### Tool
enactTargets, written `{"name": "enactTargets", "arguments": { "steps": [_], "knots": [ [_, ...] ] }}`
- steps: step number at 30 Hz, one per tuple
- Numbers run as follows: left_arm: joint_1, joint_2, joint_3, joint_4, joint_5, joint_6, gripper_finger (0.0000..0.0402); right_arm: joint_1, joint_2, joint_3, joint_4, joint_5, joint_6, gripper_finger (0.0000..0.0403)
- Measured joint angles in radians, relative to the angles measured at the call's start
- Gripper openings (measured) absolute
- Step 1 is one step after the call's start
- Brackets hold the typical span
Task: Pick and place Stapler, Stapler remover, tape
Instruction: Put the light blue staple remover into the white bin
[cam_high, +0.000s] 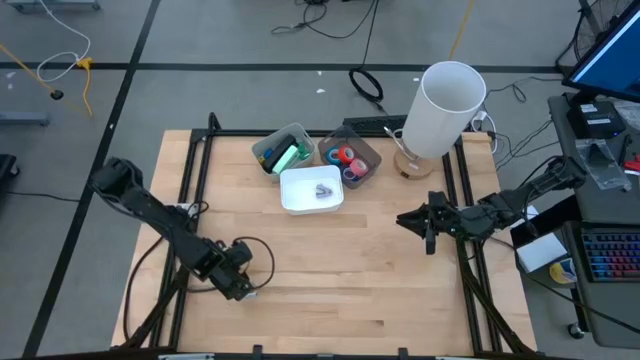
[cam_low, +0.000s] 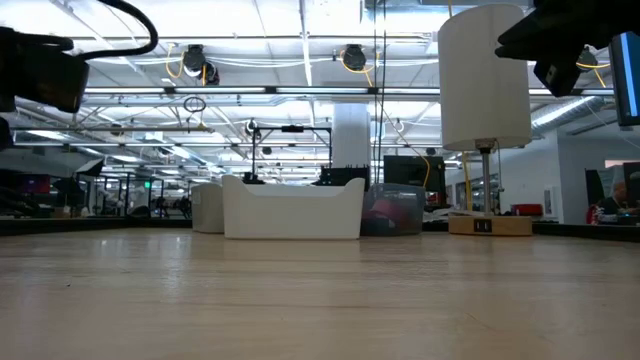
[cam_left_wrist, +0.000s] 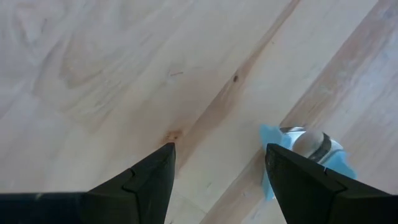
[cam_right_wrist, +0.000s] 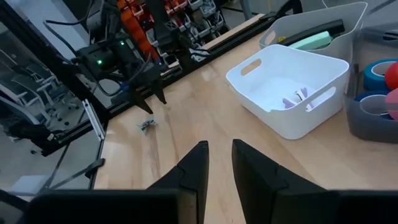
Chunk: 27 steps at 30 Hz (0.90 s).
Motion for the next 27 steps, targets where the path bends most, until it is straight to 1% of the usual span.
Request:
{"name": "enactTargets", "arguments": {
  "steps": [7,10,12,15,19,22,25,27],
  "knots": [
    [0.000,0.036,0.000,0.068,0.015,0.005,0.0248,0.000,0.001,0.000,-0.002,0.000,-0.013,0.0066],
    [0.000,0.048,0.000,0.063,0.052,0.008,0.0248,-0.001,0.001,0.000,-0.003,0.000,-0.013,0.0066],
    [0.000,0.047,0.000,0.037,0.054,-0.014,0.0248,-0.001,0.001,0.000,-0.006,0.000,-0.013,0.0066],
    [0.000,0.028,-0.001,-0.017,0.048,-0.049,0.0248,-0.001,0.001,0.000,-0.007,0.000,-0.013,0.0066],
    [0.001,-0.019,-0.001,0.000,0.042,-0.059,0.0248,-0.001,0.001,0.000,-0.008,0.000,-0.012,0.0066],
    [-0.004,-0.040,0.000,0.066,0.034,-0.022,0.0248,-0.001,0.001,0.000,-0.008,-0.001,-0.010,0.0066],
    [-0.009,-0.035,0.000,0.119,0.025,0.062,0.0248,-0.001,0.001,0.000,-0.008,-0.002,-0.010,0.0066],
    [-0.008,-0.021,0.000,0.125,0.025,0.096,0.0248,-0.001,0.001,0.000,-0.008,-0.002,-0.010,0.0066]
  ]
}}
